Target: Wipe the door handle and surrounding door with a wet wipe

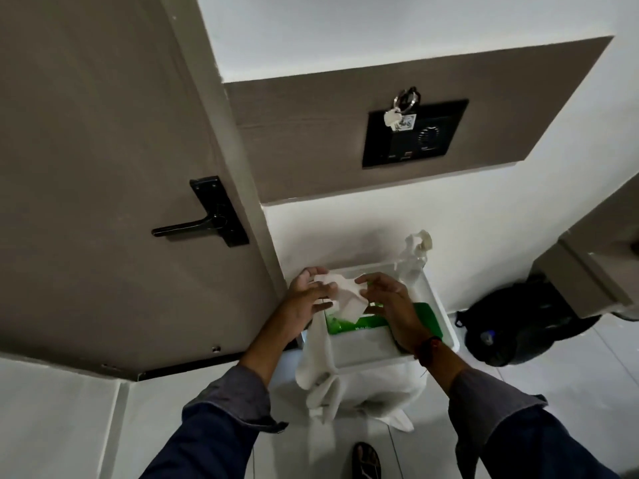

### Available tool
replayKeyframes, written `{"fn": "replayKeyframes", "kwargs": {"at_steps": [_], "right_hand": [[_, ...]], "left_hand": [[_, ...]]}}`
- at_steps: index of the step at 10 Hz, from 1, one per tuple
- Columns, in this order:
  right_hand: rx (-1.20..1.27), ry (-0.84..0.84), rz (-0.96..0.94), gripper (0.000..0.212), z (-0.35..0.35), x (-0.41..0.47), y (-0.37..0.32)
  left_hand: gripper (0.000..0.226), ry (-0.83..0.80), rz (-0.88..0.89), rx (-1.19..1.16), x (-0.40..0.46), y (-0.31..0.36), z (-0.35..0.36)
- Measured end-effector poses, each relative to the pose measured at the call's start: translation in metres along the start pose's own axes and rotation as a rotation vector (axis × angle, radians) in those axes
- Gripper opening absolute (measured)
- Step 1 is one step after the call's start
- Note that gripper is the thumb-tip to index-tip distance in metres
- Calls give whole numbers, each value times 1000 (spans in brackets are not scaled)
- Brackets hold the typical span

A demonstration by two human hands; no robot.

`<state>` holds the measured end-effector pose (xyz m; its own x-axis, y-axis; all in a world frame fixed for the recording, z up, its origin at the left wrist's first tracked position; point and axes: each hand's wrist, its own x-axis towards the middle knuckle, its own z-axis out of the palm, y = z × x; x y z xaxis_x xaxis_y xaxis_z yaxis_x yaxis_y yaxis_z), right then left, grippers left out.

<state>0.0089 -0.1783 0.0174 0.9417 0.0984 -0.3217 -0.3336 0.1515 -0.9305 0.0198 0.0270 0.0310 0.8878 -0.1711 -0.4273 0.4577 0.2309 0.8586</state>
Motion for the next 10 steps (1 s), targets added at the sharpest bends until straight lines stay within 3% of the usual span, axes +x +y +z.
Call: {"fn": "replayKeyframes", "kwargs": {"at_steps": [1, 3, 4, 5, 6, 8, 9, 10], "right_hand": [[30, 75, 29, 20, -17, 0, 9], [44, 92, 63, 16, -42, 1, 24], [23, 90, 50, 22, -51, 1, 29], [-140, 110, 20, 32, -55, 3, 36], [-460, 188, -18, 24, -55, 8, 48], [-926, 45, 35, 20, -54, 18, 68], [-1189, -22, 86, 20, -44, 15, 75], [-1497, -76, -12, 25, -33, 15, 80]], "left_hand": [[31, 32, 77, 105, 6, -9, 14], [40, -17, 19, 164, 13, -32, 34], [35, 103, 44, 263, 16, -39, 41], [35, 169, 48, 441, 20, -47, 42], [22, 183, 111, 735, 24, -59, 42], [37, 103, 114, 1331, 23, -72, 35], [35, 55, 109, 1779, 22, -82, 34], [25, 67, 237, 1987, 28, -91, 36]]}}
